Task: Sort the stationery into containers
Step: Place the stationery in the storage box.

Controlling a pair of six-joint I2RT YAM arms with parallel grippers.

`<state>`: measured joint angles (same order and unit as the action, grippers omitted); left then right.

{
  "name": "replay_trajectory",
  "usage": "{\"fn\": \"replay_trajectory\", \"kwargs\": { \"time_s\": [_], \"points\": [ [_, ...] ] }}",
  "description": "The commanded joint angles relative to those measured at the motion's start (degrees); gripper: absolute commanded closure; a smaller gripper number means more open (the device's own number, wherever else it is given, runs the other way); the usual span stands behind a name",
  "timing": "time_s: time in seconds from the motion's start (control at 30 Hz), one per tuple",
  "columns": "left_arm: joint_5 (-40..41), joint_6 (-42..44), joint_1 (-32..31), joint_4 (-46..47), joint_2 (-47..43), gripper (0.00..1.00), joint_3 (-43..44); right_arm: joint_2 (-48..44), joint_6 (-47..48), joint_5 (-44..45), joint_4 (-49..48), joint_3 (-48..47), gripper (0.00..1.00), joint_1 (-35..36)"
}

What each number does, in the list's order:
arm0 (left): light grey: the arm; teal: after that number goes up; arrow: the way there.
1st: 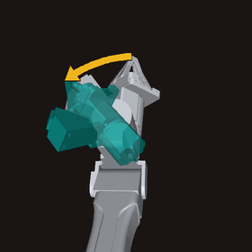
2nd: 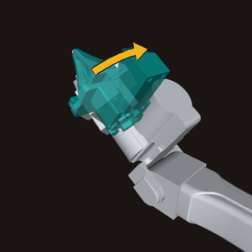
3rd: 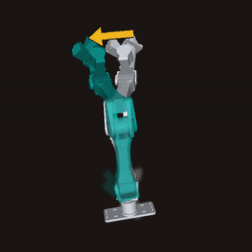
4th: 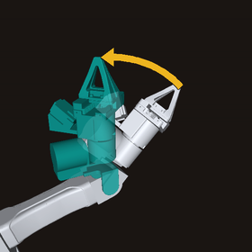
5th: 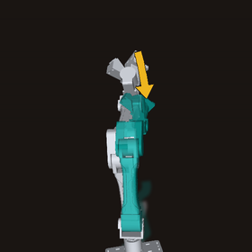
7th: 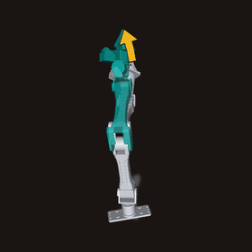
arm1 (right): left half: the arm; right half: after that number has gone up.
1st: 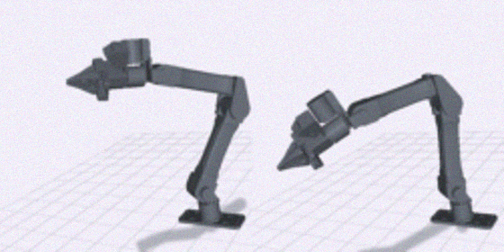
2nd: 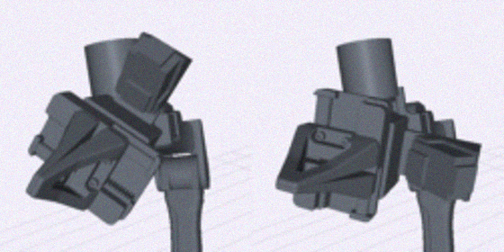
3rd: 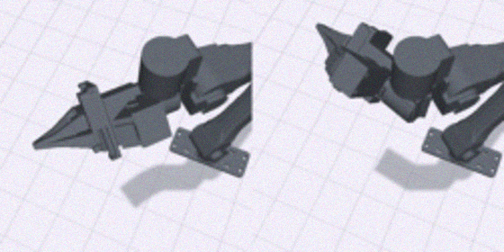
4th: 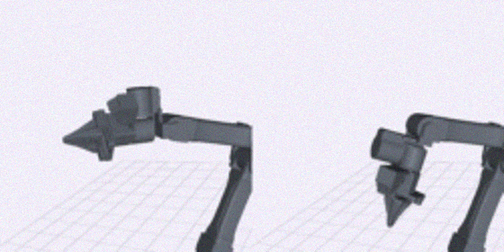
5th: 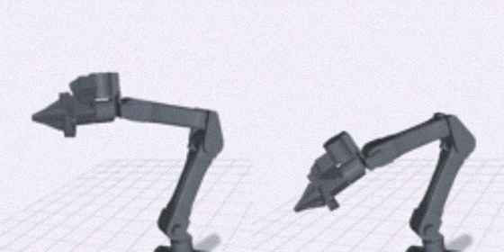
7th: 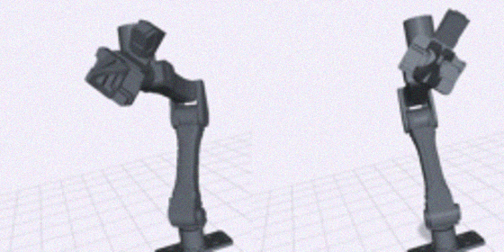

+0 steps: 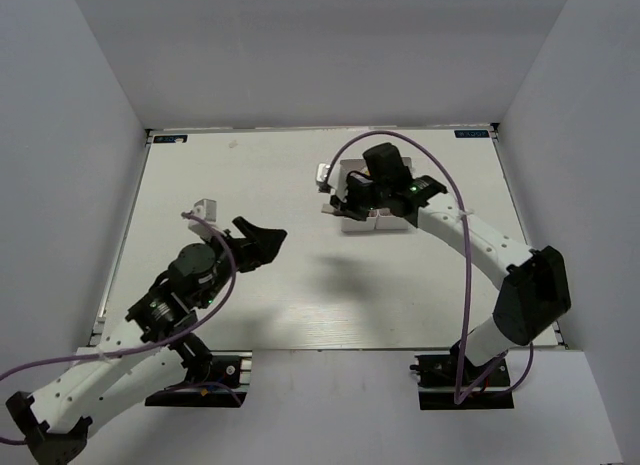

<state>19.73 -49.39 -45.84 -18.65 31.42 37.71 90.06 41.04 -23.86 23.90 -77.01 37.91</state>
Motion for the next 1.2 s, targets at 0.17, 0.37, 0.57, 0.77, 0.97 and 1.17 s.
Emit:
{"fn": "replay_trajectory", "kwargs": {
  "time_s": [0.17, 0.37, 0.57, 0.77, 0.97, 1.17],
  "points": [
    [-8.6, 2.5, 0.1, 12.0, 12.5, 0.01, -2.6, -7.5, 1.7, 6.8, 0.0, 10.0, 1.00, -12.9],
    [-10.4, 2.5, 0.1, 14.0, 18.1, 0.01, -2.6, -11.0, 5.5, 6.9, -0.6, 14.4, 1.00, -19.8],
    [-11.0, 2.5, 0.1, 14.8, 19.3, 0.01, -3.3, -9.6, 9.6, 6.5, -1.5, 16.9, 1.00, -23.3],
    [-11.0, 1.4, 0.1, 14.3, 18.6, 0.01, -4.8, -4.1, 9.2, 6.2, -2.6, 13.8, 0.98, -24.9],
    [-10.5, 0.3, 0.1, 13.6, 17.0, 0.01, -6.1, -0.5, 9.7, 4.3, -2.1, 10.8, 0.89, -25.0],
    [-10.5, -0.3, 0.1, 13.1, 16.4, 0.01, -6.6, 1.6, 9.6, 3.9, -2.0, 8.5, 0.77, -24.8]
  ]
}}
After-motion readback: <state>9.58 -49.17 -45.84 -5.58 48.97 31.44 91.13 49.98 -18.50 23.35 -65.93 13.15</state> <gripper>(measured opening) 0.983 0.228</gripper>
